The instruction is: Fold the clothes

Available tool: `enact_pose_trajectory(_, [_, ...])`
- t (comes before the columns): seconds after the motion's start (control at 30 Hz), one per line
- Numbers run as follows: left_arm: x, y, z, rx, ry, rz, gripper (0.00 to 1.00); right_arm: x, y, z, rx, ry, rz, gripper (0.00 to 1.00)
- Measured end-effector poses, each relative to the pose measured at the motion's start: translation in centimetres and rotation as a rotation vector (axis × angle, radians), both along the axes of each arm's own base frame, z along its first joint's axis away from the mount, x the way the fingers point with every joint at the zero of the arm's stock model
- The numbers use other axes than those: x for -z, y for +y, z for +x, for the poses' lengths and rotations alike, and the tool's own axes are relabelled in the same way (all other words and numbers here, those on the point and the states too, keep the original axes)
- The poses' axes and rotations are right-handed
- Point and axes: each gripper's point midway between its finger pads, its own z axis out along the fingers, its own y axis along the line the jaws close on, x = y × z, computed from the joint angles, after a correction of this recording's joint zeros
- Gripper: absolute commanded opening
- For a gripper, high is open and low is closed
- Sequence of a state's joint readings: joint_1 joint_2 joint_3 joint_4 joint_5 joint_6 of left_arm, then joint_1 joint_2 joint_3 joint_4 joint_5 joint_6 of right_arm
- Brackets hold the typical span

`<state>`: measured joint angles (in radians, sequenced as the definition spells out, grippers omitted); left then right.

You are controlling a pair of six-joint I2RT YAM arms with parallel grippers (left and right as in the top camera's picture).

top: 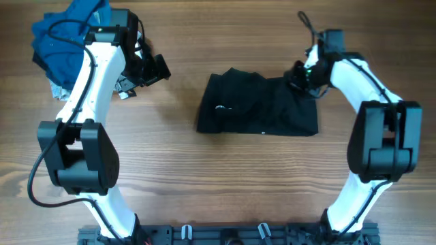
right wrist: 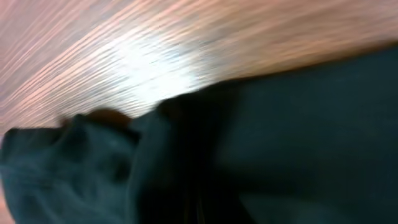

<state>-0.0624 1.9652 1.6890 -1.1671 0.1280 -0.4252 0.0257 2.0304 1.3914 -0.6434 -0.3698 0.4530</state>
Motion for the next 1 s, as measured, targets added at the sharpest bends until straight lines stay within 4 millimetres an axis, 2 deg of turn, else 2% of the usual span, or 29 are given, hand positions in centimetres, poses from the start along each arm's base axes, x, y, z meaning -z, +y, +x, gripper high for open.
enact_pose_trajectory(0.13, [0.0,0.0,0.0,0.0,0.0,0.0,1.0,0.0,2.3,-0.3,-0.052,-0.005,0.001,0.04])
enact_pose_trajectory(0.2, [0.0,0.0,0.0,0.0,0.0,0.0,1.0,0.0,2.3,-0.4,-0.053,0.0,0.0,0.04])
enact_pose_trajectory(0.3, [0.0,0.0,0.0,0.0,0.0,0.0,1.0,-0.3,1.2,-1.6,-0.037,0.065,-0.004,0.04])
enact_pose_trajectory(0.37, [0.0,0.0,0.0,0.0,0.0,0.0,1.0,-2.1,0.2,-1.6,-0.034,0.068,-0.009,0.04])
enact_pose_trajectory(0.47, [0.0,0.0,0.0,0.0,0.0,0.0,1.0,-6.2,-0.6,-1.5,-0.043,0.011,-0.01,0.05])
enact_pose_trajectory(0.5, [0.0,0.0,0.0,0.0,0.0,0.0,1.0,-7.6,-0.6,-2.1,-0.053,0.006,-0.011,0.04])
enact_pose_trajectory(0.57, [0.0,0.0,0.0,0.0,0.0,0.0,1.0,-9.1,-0.4,-3.5,-0.081,0.015,-0.012,0.04])
enact_pose_trajectory(0.6, [0.0,0.0,0.0,0.0,0.0,0.0,1.0,-9.1,-0.4,-3.7,-0.091,0.016,-0.012,0.05])
enact_pose_trajectory(0.7, [0.0,0.0,0.0,0.0,0.0,0.0,1.0,-6.6,-0.4,-4.9,-0.105,0.051,-0.015,0.05])
enact_pose_trajectory(0.77, [0.0,0.0,0.0,0.0,0.002,-0.001,1.0,-3.6,-0.7,-6.6,-0.097,0.099,-0.028,0.05])
enact_pose_trajectory(0.83, [0.0,0.0,-0.1,0.0,0.004,-0.001,1.0,-1.9,-0.8,-7.8,-0.092,0.131,-0.032,0.04])
enact_pose_trajectory(1.0, [0.0,-0.1,-0.1,0.0,0.004,-0.004,1.0,0.5,-0.3,-10.1,-0.097,0.181,0.003,0.04])
